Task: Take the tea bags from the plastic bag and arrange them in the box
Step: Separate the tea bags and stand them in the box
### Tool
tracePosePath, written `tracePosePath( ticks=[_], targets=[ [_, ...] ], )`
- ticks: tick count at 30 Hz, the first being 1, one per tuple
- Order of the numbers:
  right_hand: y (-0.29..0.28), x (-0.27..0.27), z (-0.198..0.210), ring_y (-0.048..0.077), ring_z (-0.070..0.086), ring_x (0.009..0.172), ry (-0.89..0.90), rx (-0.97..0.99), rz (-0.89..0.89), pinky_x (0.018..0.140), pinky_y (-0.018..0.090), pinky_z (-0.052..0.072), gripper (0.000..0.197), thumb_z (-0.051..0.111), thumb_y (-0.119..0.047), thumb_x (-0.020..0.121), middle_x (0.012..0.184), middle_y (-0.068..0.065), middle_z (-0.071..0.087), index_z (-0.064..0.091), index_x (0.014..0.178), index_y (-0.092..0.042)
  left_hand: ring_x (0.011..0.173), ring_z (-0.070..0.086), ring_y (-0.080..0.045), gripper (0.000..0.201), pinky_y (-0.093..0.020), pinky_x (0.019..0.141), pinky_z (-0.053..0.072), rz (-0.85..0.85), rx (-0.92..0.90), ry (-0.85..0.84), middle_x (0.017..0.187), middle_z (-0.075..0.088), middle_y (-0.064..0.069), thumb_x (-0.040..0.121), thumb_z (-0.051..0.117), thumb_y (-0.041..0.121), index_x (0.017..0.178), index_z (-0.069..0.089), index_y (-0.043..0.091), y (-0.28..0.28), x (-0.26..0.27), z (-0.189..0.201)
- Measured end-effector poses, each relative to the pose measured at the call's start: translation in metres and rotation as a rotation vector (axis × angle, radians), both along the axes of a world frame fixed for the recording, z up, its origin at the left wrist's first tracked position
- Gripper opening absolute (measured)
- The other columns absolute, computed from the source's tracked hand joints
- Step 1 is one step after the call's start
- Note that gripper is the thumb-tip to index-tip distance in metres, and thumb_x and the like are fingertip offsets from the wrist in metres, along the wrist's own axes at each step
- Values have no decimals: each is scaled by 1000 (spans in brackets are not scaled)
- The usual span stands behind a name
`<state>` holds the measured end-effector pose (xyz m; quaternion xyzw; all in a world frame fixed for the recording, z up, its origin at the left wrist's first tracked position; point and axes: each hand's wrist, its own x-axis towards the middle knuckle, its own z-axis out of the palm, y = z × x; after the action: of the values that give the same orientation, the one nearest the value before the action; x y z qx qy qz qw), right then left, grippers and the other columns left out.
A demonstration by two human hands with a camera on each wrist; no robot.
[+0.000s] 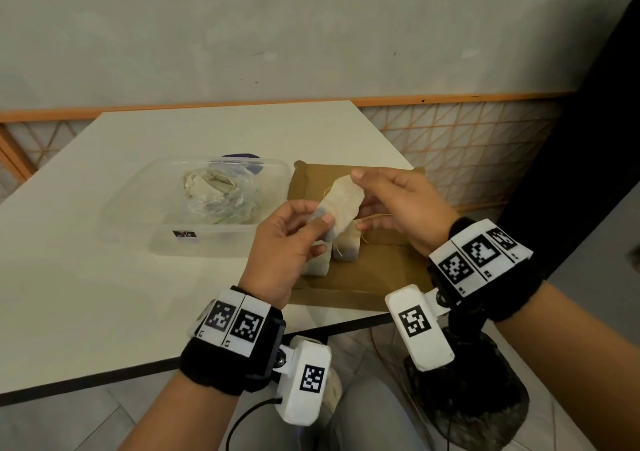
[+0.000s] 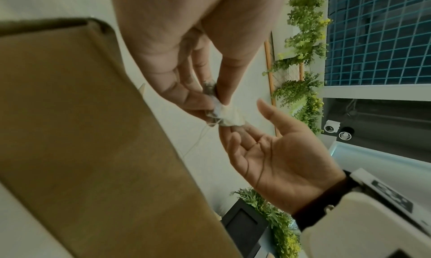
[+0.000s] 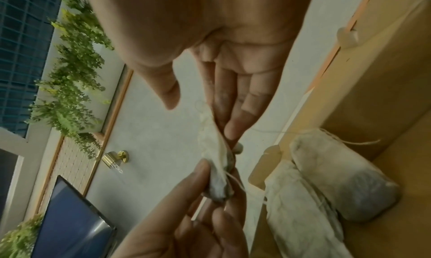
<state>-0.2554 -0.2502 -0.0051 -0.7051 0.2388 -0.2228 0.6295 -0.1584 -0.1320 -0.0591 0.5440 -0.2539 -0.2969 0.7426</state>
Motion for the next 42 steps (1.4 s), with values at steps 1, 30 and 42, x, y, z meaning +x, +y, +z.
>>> tracePosePath(
  ticks=[1, 30, 42],
  targets=[
    [0, -1, 0, 13, 64, 67, 5, -22, 6, 64, 27, 56, 15, 57, -23, 90, 83, 7, 68, 67, 93, -12, 71, 63, -4, 9, -16, 58, 50, 1, 10, -11, 86, 71, 1, 85, 67, 11, 89, 63, 17, 0, -1, 1],
    [2, 0, 0, 13, 67, 72, 4, -46, 42, 66, 25, 57, 12, 65, -18, 84, 86, 7, 71, 68, 91, -9, 67, 60, -10, 6, -14, 48, 44, 209, 51, -57, 78, 66, -7, 84, 70, 20, 84, 65, 17, -16, -11, 0],
    [-16, 5, 19, 7, 54, 84, 770, -840, 326, 82, 23, 43, 21, 66, -31, 83, 91, -9, 64, 69, 101, -21, 80, 57, -6, 23, -20, 71, 42, 368, -28, 119, 87, 66, 8, 84, 62, 1, 81, 64, 24, 16, 0, -19]
  ],
)
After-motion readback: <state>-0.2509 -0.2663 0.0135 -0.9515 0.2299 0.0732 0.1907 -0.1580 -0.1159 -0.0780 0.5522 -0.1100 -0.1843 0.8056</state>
